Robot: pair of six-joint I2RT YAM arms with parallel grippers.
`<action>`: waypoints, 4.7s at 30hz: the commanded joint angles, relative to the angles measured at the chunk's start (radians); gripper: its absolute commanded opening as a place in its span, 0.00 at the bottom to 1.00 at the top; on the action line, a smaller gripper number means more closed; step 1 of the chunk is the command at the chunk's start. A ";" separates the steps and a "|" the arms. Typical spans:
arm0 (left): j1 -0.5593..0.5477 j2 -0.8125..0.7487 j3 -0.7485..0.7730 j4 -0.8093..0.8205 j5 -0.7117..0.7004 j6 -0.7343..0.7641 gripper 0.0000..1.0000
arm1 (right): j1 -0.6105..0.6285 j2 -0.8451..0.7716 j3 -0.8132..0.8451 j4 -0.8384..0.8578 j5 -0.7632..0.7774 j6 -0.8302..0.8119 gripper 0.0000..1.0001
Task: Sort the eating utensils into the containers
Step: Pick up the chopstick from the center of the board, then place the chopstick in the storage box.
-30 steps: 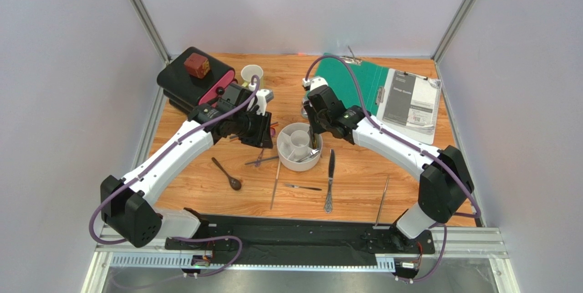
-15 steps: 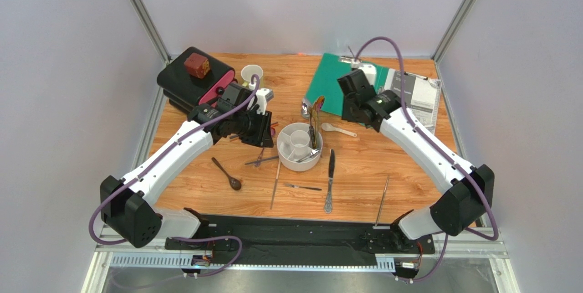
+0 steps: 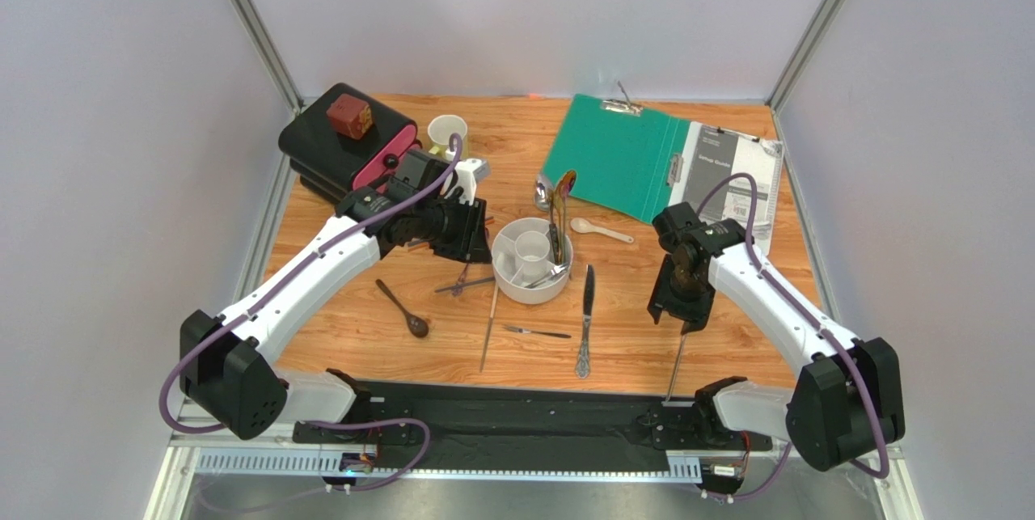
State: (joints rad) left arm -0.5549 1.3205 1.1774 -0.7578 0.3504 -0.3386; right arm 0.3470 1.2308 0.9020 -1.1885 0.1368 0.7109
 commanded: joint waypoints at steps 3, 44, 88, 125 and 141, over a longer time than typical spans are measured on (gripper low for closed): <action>0.004 -0.003 -0.024 0.032 0.048 0.010 0.38 | -0.028 0.002 -0.086 0.049 -0.086 0.055 0.52; 0.004 -0.014 0.007 -0.028 0.065 -0.016 0.38 | -0.223 0.300 -0.244 0.311 -0.324 -0.028 0.08; 0.023 -0.003 -0.002 0.035 -0.011 -0.111 0.39 | 0.188 0.184 0.477 0.087 -0.241 -0.232 0.00; 0.202 -0.083 -0.096 0.091 0.045 -0.218 0.40 | 0.491 0.467 0.548 0.690 -0.200 -0.406 0.00; 0.205 -0.107 -0.110 0.072 0.039 -0.203 0.40 | 0.511 0.532 0.491 0.722 -0.138 -0.436 0.00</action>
State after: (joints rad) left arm -0.3573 1.2446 1.0721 -0.6907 0.3843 -0.5480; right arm 0.8505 1.7485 1.3991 -0.5083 -0.0299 0.2939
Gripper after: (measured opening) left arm 0.403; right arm 0.010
